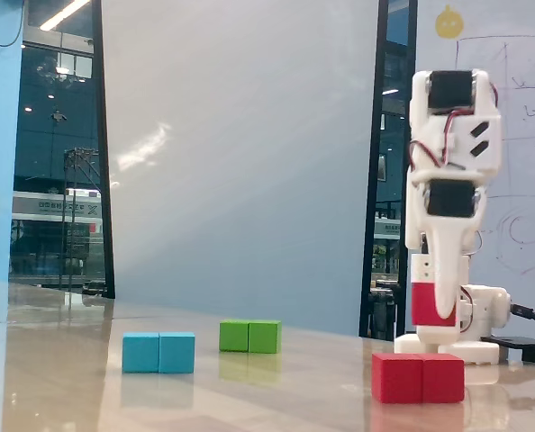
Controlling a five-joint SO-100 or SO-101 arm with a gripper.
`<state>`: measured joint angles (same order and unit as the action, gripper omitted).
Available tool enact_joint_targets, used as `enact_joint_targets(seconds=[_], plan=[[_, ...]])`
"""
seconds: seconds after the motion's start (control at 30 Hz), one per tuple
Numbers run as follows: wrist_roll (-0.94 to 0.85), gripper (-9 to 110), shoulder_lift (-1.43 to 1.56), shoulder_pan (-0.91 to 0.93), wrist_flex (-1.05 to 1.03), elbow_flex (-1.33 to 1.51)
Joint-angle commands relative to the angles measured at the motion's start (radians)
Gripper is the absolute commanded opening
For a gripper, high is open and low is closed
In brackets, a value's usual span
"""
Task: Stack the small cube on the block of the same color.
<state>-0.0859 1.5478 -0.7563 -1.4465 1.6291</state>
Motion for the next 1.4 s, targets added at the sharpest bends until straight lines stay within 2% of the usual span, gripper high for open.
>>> enact_joint_targets(seconds=[0.0,0.27,0.8,1.13,1.37], plan=[[-0.009,4,0.003,0.035,0.029,-0.104],[-0.009,4,-0.035,0.092,0.04,-0.092],[-0.008,4,-0.077,0.086,0.026,-0.092],[-0.008,16,-0.077,0.084,0.023,-0.092],[-0.008,16,-0.077,0.08,0.023,-0.081]])
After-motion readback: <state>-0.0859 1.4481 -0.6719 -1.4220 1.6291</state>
